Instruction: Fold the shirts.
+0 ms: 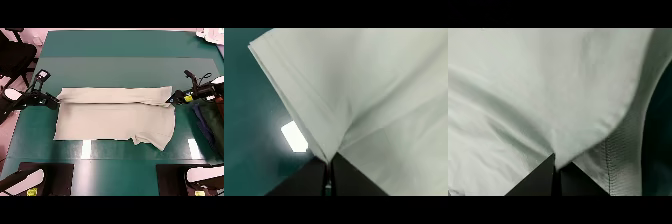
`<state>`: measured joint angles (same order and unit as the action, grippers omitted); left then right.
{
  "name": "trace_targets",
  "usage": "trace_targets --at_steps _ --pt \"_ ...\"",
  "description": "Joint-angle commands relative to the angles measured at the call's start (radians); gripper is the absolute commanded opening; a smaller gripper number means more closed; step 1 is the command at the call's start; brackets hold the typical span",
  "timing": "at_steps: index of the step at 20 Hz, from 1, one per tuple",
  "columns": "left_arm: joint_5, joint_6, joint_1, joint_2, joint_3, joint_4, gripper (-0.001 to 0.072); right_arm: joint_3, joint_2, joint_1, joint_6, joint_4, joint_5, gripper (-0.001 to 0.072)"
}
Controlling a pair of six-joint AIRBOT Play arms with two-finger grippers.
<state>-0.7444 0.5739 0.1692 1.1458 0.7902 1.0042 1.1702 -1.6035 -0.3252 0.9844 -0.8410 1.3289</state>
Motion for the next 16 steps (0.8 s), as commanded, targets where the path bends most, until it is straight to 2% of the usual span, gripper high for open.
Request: trace_targets --at_steps 1,4,9,16 --pt "0.019 -0.006 0.0 0.034 -0.012 0.01 0.0023 -0.032 -0.002 0.0 -0.026 -0.001 -0.047 0.0022" --pt "0.029 -0.005 0.0 0.068 -0.012 0.009 0.0023 -0.031 -0.003 0.0 -0.028 -0.001 -0.057 0.0023" --pt "-0.04 -0.004 0.0 0.082 -0.012 0.01 0.0024 -0.031 -0.003 0.0 -0.028 -0.001 -0.064 0.0023" --pt "-0.032 -0.005 0.0 0.082 -0.012 0.009 0.0025 -0.031 -0.003 0.0 -0.028 -0.016 -0.066 0.0023"
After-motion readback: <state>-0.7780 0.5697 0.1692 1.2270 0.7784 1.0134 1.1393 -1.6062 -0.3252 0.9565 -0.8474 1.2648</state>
